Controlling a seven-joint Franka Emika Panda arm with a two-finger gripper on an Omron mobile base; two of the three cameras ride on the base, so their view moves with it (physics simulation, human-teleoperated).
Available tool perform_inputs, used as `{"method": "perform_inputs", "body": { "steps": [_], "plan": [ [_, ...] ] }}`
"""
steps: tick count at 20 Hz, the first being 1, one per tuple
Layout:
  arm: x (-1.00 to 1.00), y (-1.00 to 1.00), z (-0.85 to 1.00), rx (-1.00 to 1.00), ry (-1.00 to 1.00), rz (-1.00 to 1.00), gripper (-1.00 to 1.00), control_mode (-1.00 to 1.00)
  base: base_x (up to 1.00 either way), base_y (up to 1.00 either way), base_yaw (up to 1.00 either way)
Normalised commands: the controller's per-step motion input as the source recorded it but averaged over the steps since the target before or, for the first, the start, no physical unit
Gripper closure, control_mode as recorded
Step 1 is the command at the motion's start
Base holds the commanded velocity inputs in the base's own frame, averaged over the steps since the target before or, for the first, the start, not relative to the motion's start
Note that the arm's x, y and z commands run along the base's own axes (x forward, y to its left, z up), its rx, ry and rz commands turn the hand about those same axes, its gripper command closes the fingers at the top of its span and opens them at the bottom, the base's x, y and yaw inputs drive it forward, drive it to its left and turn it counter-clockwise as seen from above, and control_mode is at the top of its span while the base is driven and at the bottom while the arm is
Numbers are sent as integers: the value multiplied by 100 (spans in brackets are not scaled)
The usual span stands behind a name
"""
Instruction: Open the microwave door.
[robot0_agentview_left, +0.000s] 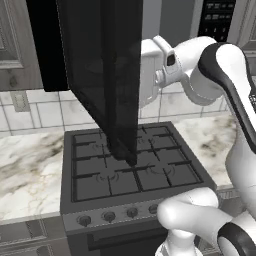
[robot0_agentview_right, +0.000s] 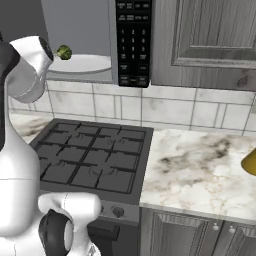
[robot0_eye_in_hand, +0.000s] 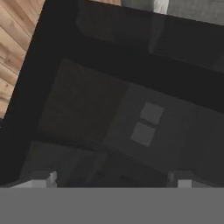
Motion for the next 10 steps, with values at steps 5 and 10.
{"method": "perform_inputs", "body": {
  "steps": [5,10],
  "plan": [
    [28,100,-18,0,-12,3,-100,-100,0,0,0],
    [38,95,-17,0,-14,-2,-100,-100,0,0,0]
  ]
}}
